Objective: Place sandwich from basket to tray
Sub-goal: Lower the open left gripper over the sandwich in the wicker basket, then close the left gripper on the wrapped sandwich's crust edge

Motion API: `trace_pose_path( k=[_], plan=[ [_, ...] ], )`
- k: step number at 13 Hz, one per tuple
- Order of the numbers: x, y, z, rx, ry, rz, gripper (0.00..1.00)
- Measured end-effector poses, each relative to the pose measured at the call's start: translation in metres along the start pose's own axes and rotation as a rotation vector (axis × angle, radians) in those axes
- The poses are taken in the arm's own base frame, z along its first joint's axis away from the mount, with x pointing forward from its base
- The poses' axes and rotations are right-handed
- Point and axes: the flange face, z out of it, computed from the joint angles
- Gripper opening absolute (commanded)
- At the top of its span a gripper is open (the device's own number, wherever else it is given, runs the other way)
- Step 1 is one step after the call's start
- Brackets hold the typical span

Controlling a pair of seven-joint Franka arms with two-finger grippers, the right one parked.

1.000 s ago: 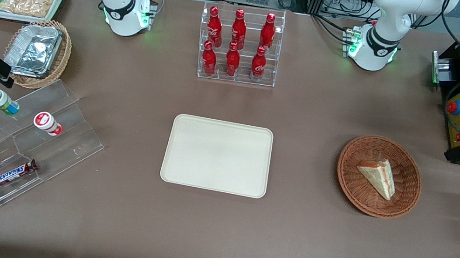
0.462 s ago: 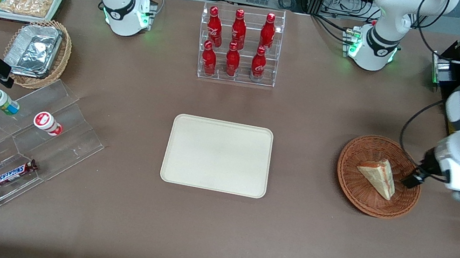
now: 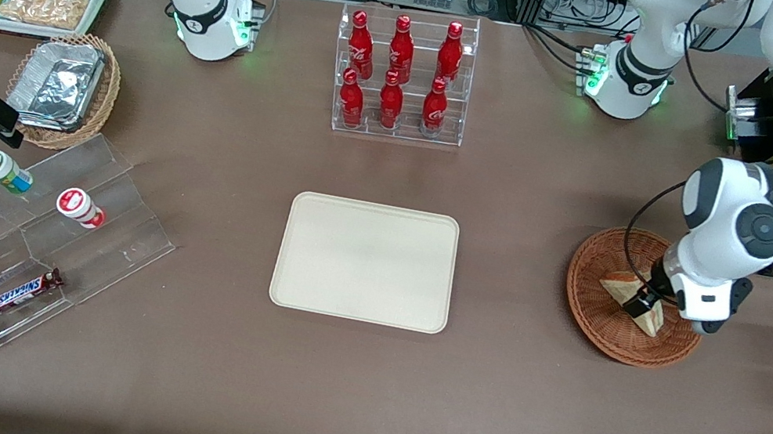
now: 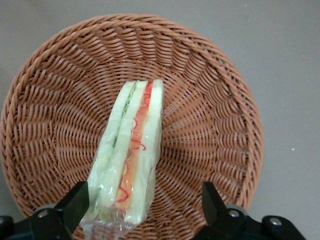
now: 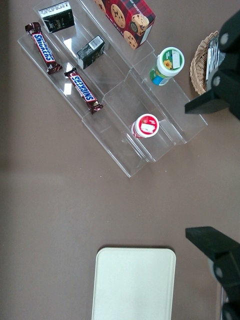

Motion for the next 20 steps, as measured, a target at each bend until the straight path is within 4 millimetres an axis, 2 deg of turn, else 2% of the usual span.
trace_pose_path(
  k=[5,11,20],
  plan=[
    [0.004,-0.014,0.011,0.043,0.019,0.021,1.00],
    [0.012,-0.005,-0.007,0.009,0.044,-0.009,1.00],
    [-0.005,-0.022,0.015,0.020,0.028,-0.006,1.00]
  ],
)
